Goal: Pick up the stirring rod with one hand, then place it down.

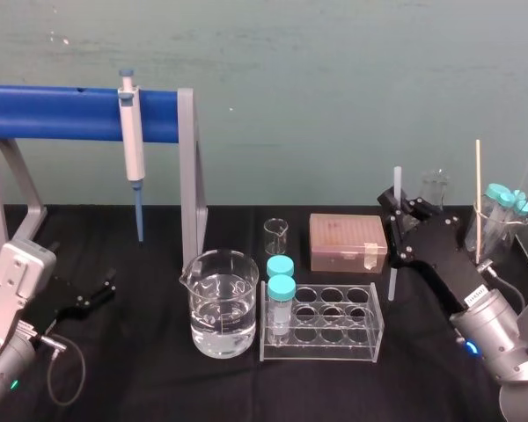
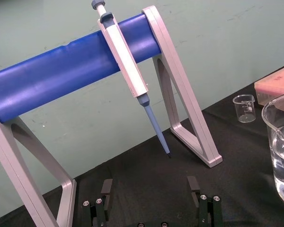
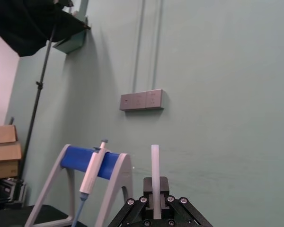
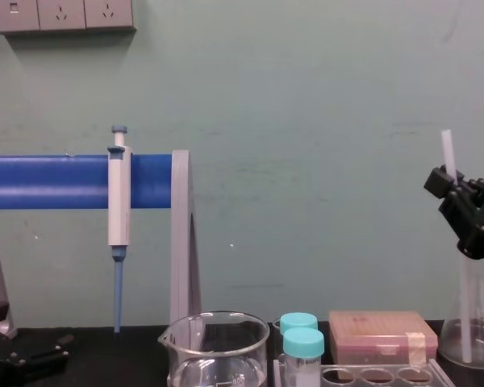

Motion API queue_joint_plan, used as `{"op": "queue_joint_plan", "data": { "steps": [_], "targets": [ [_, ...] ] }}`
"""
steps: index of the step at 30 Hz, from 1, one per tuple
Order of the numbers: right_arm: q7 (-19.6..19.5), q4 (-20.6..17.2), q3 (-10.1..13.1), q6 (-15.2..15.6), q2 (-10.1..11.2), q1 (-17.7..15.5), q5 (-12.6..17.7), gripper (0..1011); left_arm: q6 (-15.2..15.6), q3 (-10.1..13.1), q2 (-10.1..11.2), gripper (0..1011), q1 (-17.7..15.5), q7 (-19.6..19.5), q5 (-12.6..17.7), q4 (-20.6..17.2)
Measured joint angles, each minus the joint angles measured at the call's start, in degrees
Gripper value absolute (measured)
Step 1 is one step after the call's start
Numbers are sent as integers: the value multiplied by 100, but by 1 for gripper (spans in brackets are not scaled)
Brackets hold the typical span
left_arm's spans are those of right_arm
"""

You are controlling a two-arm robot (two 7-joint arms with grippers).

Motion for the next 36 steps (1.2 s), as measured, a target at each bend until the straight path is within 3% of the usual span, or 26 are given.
{"op": "queue_joint_plan", "data": {
  "steps": [13, 23, 36],
  "targets": [
    [620, 225, -108, 120, -57, 168, 271, 75, 0, 0, 0, 1000, 0, 0, 0, 0],
    [755, 348, -180, 339, -71, 213, 432, 74, 0, 0, 0, 1000, 0, 0, 0, 0],
    [845, 544, -254, 367, -66, 291, 442, 74, 0, 0, 0, 1000, 0, 0, -1, 0]
  ]
}}
